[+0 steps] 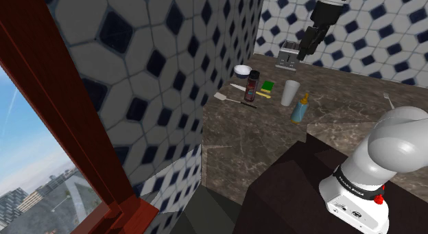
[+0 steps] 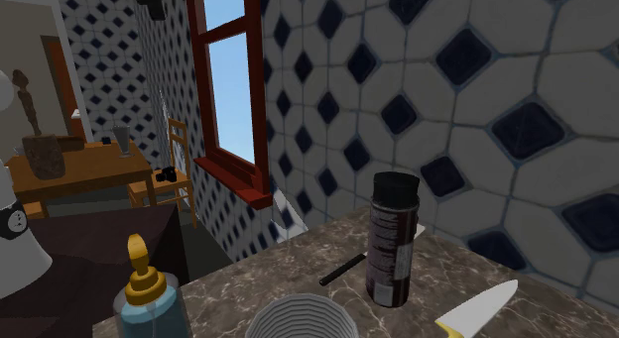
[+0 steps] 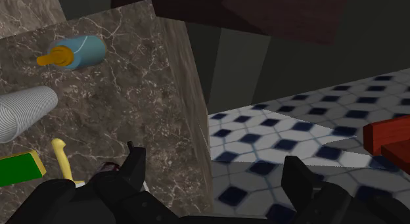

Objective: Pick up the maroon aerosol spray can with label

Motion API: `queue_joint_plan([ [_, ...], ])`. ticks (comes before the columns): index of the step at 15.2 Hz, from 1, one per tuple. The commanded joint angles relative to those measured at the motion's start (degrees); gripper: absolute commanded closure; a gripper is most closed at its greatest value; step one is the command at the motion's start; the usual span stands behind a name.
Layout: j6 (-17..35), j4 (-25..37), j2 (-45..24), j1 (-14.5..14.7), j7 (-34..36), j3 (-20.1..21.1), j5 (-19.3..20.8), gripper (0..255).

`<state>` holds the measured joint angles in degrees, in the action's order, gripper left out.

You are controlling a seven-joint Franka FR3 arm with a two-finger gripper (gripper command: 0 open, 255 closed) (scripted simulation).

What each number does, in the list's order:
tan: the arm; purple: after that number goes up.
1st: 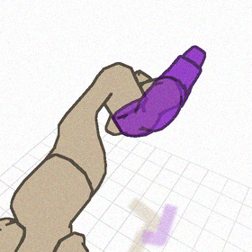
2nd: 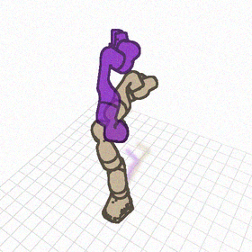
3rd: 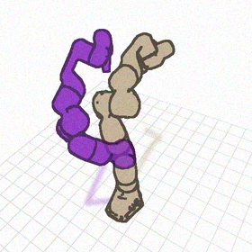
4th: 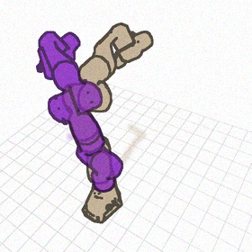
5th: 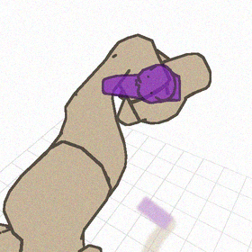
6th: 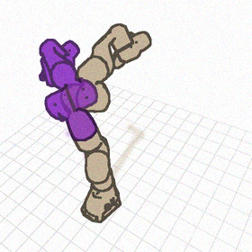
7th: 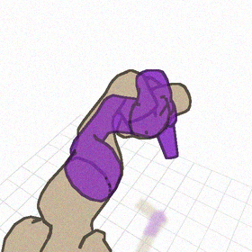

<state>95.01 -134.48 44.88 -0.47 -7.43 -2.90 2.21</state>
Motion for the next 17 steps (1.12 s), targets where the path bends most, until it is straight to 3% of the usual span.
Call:
queue_joint_plan([
  [1, 0.0, 0.0, 0.0, 0.0, 0.0, 0.0, 0.0, 0],
  [9, 11.0, 3.1, -14.8, -0.4, -6.5, -5.7, 1.4, 0],
  [17, 19.0, 11.2, -31.8, -0.2, -13.8, -10.6, -0.6, 0],
])
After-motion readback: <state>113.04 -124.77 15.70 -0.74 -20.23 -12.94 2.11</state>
